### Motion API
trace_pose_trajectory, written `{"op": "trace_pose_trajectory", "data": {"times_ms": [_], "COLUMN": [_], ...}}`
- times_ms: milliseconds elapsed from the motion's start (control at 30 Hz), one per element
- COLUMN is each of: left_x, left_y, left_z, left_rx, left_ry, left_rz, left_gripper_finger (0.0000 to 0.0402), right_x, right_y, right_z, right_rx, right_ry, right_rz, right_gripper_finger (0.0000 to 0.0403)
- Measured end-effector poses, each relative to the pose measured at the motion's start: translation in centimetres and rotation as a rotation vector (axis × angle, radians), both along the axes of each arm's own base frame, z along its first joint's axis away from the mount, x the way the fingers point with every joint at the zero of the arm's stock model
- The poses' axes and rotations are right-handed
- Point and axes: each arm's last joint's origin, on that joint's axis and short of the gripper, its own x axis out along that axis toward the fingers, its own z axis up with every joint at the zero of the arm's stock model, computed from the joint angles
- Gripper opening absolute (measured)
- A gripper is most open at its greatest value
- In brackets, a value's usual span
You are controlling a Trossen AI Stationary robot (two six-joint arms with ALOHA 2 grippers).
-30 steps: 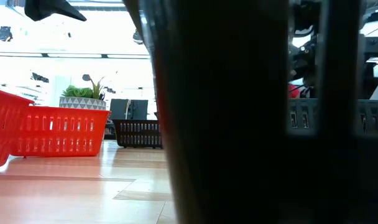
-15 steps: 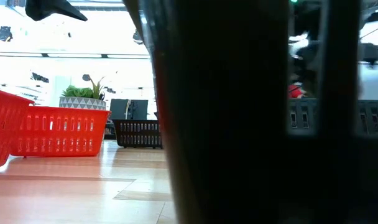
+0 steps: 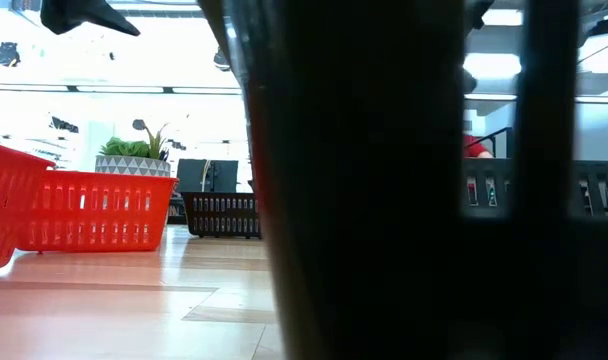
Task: Stack baskets on shelf by color
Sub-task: Put the middle black bin on the shelf
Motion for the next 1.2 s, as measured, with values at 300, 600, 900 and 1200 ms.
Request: {"op": "trace_pose_trajectory", "data": {"times_ms": [300,600,900,1200], "left_x": [0.0,0.0,0.0,0.0], "left_y": [0.0,0.0,0.0,0.0], "left_z": [0.0,0.0,0.0,0.0], "left_rx": [0.003,-0.003,-0.009,-0.003], "left_ry": [-0.005,-0.008,-0.011,-0.008], "left_rz": [0.009,0.013,0.016,0.012], "left_gripper_finger": [0.0279,0.0279,0.0279,0.0279], "right_x": [-1.8,0.9,1.5,0.8], "right_y": [-6.8,-8.9,-9.7,-10.8], "right_z": [-1.4,-6.7,-8.8,-8.9], "right_rx": [0.083,0.2,0.233,0.252], "right_ry": [0.026,0.209,0.275,0.273], "right_rz": [-0.451,-0.426,-0.425,-0.454], "right_gripper_finger": [0.0009,0.0021,0.0017,0.007]}}
